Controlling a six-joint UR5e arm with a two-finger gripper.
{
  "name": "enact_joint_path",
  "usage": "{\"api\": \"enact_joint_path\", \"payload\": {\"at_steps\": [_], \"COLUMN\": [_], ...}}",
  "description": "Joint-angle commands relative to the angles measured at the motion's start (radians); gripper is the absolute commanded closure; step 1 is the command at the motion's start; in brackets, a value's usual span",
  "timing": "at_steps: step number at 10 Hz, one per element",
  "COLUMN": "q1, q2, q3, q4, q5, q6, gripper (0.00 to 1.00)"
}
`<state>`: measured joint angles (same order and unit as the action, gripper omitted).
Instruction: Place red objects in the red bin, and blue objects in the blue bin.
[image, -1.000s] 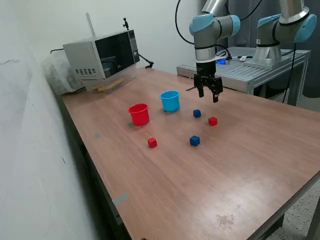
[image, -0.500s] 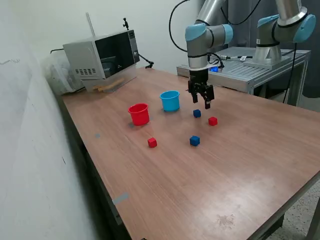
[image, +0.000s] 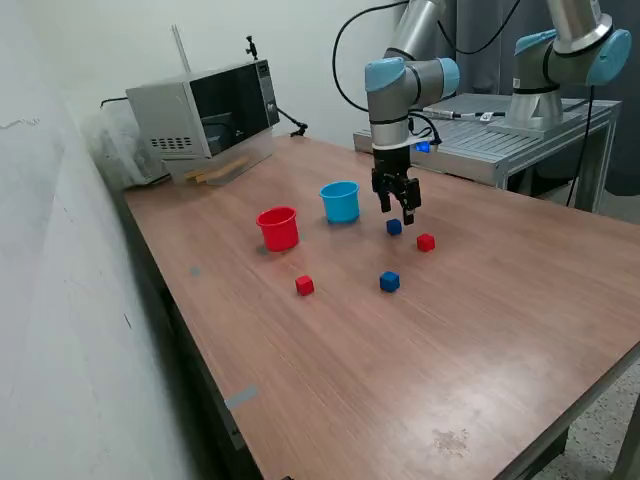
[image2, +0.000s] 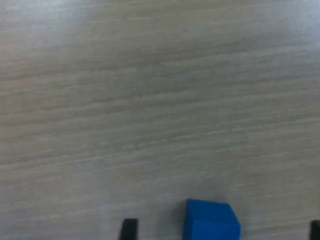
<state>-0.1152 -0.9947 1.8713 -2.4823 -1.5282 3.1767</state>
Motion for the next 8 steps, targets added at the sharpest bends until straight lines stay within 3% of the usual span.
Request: {"api": "enact_joint_path", "payload": {"at_steps": [1,8], "q1": [-0.003,-0.001], "q2": [0.014,-0.027], "q3": [-0.004,-0.014], "q4": [-0.012,0.014], "q5": [0.002,-0.006], "q6": [0.000,-0.012], "gripper": [1.00,1.00]}}
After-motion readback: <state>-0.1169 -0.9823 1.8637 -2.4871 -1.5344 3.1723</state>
